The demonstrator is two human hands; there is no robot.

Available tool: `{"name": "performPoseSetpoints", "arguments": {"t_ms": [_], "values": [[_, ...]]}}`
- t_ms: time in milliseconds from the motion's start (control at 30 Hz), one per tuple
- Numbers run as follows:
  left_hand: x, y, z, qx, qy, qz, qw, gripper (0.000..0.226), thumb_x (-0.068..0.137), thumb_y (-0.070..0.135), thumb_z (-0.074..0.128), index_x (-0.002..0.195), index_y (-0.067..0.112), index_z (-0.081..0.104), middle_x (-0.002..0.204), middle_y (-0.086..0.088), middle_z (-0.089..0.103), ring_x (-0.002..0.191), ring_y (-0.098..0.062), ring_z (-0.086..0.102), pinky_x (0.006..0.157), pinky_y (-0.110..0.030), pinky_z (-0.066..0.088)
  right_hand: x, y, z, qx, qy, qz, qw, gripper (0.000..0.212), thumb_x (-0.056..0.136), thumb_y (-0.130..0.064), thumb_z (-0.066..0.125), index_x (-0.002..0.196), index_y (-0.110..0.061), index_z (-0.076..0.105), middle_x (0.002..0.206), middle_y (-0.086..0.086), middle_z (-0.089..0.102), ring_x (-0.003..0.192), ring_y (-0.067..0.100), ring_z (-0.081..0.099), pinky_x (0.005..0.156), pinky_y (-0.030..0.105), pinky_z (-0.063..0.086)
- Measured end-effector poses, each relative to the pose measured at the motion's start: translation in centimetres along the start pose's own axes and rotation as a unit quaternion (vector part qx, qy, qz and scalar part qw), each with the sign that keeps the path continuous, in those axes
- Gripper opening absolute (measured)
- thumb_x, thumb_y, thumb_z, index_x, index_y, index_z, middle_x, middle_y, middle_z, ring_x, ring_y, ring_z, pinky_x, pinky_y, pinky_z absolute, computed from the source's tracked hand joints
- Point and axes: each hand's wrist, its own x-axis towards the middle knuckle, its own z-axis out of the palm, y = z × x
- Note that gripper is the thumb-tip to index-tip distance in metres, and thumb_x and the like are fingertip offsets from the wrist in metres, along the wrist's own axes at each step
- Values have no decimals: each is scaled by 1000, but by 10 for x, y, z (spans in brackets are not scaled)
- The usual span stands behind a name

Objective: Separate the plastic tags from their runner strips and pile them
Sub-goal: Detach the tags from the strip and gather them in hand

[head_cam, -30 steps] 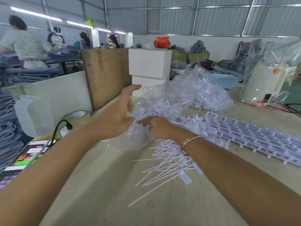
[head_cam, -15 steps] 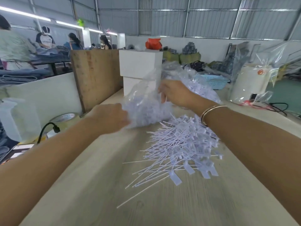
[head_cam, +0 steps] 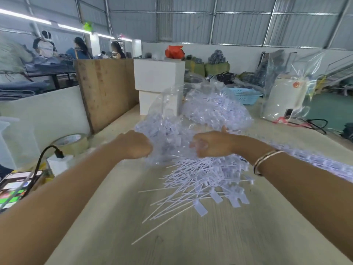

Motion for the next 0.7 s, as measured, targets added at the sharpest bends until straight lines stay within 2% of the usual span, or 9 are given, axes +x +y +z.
{"name": "performPoseSetpoints", "arguments": {"t_ms": [133,200,267,367,433,567,633,667,700], "values": [[-20,23,-3,34,79,81,993,34,83,34,51,115,28,46,119,1,46,119,-22,32,89,-35,25,-40,15,14,255,126,-39,958,51,87,-1,52,122,-38,48,129,-10,48,119,5,42,92,25,35],[-43,45,-10,10,174,179,968,51,77,35,50,126,31,41,125,8,40,118,-13,25,89,-29,16,-63,24,23,298,253,-4,920,42,85,5,48,99,-34,57,110,-8,55,97,5,52,79,19,40],[-67,71,-8,-61,266,306,912,44,69,28,46,112,31,51,109,15,46,99,-3,30,81,-25,18,-86,29,36,293,320,49,900,35,85,7,47,77,-25,58,80,-5,57,65,9,50,56,10,38],[-94,104,20,-186,77,372,906,22,78,24,46,93,30,61,86,20,54,85,1,47,77,-21,40,-110,27,69,413,202,113,881,29,86,4,49,72,-15,66,77,4,66,65,15,60,61,10,46],[-92,116,47,-138,-21,323,936,22,86,32,53,106,26,60,103,15,58,100,-3,52,87,-25,45,-120,21,91,606,71,154,777,13,84,-6,59,83,-10,71,93,11,70,80,21,66,78,27,52],[-58,114,75,-35,78,191,978,71,74,69,56,121,18,43,128,-1,44,119,-19,42,90,-34,43,-130,9,106,825,25,183,534,49,56,-12,73,102,0,61,114,19,62,109,36,54,95,39,43],[-36,108,80,-18,71,132,989,94,65,80,55,133,20,29,145,-1,32,125,-20,42,90,-34,42,-128,1,106,867,44,188,460,69,49,-9,74,113,7,54,142,17,38,131,27,38,112,39,26],[-26,105,83,-12,43,104,994,106,62,84,53,141,23,18,153,0,22,130,-21,40,93,-34,40,-125,-4,104,880,47,183,435,70,49,-8,74,113,7,50,145,14,28,123,21,41,113,34,21],[-17,103,85,-30,0,82,996,114,60,86,53,146,27,6,157,3,11,136,-22,33,98,-36,36,-120,-10,102,890,50,179,416,64,50,-7,74,110,7,53,146,12,27,129,15,15,110,30,23]]}}
